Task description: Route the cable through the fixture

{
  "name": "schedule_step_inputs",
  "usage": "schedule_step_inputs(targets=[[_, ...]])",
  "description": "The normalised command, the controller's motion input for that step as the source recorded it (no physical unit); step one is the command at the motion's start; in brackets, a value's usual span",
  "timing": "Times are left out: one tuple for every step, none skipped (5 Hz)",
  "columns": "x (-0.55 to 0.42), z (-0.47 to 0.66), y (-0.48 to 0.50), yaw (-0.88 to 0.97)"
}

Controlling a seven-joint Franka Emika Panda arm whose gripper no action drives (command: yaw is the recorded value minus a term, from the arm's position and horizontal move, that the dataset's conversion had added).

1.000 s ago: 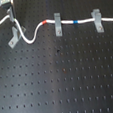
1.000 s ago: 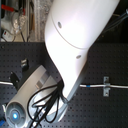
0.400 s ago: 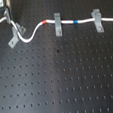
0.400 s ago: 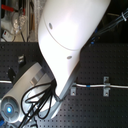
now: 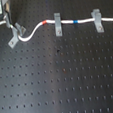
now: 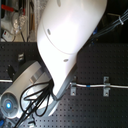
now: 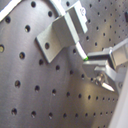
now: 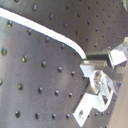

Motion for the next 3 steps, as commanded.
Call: schedule_step_inputs(targets=[[-0.267, 0.24, 0.48, 0.05], [-0.015, 0.03, 0.075, -0.13], [-0.029, 0.0, 0.018, -0.05]])
